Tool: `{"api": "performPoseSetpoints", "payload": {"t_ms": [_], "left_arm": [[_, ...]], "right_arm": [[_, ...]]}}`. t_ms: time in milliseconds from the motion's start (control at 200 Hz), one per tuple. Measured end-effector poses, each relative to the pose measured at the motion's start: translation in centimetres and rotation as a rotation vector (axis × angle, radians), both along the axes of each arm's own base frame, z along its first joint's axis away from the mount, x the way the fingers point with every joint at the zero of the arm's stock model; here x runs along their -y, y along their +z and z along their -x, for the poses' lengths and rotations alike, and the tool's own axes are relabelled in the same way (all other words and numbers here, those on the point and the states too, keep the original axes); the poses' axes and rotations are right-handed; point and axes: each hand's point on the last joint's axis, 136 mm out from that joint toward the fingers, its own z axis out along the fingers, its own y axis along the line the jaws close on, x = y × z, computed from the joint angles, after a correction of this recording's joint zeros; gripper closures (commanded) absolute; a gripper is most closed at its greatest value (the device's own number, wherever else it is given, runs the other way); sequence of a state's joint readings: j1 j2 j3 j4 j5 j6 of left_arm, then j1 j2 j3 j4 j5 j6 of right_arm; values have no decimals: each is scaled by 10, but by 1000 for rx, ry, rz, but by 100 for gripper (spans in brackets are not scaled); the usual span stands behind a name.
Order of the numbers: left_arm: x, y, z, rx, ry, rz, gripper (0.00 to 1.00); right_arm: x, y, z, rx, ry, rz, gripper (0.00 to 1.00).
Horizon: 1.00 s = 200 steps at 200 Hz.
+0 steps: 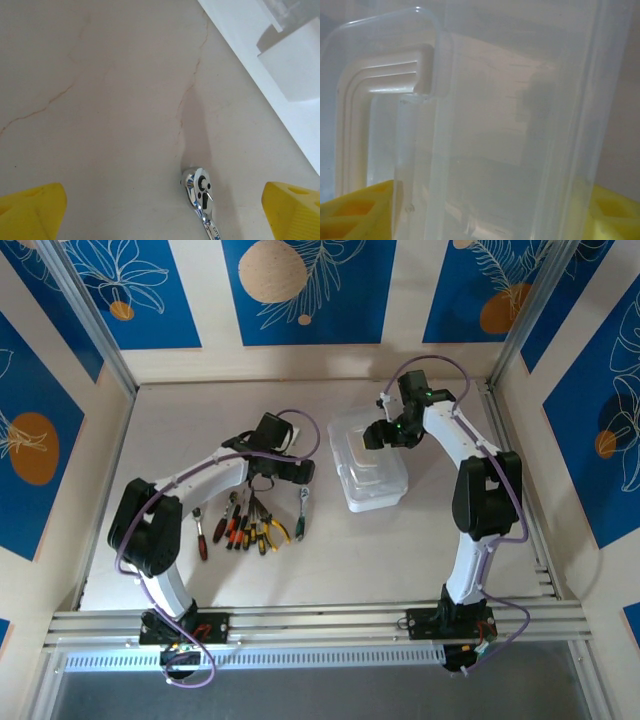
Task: Pack the tool kit
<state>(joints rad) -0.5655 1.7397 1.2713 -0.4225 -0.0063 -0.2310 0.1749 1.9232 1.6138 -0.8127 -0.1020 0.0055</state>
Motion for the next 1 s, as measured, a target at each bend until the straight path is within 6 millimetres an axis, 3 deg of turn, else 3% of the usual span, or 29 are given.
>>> {"api": "performPoseSetpoints", "payload": {"t_ms": [115, 255, 445, 575, 715, 875, 1000], "left_arm": [[2, 2, -2, 8, -4, 12, 0], [5, 3, -2, 10, -10, 24, 0], [7, 1, -2, 1, -17, 29, 0], [10, 1, -5, 2, -19, 32, 0], [10, -1, -6, -1, -18, 31, 0], [10, -1, -6, -1, -19, 31, 0], [10, -1, -6, -1, -18, 31, 0]], "right_arm": [[5, 16, -4, 40, -35, -119, 53], [13, 8, 7, 16, -81, -254, 54], [21, 0, 17, -12, -125, -340, 28], [18, 1, 19, -19, -110, -284, 20], [0, 13, 23, -17, -42, -180, 13], [-17, 23, 10, 9, 33, -29, 13], [-19, 8, 1, -17, 64, 91, 15]]}}
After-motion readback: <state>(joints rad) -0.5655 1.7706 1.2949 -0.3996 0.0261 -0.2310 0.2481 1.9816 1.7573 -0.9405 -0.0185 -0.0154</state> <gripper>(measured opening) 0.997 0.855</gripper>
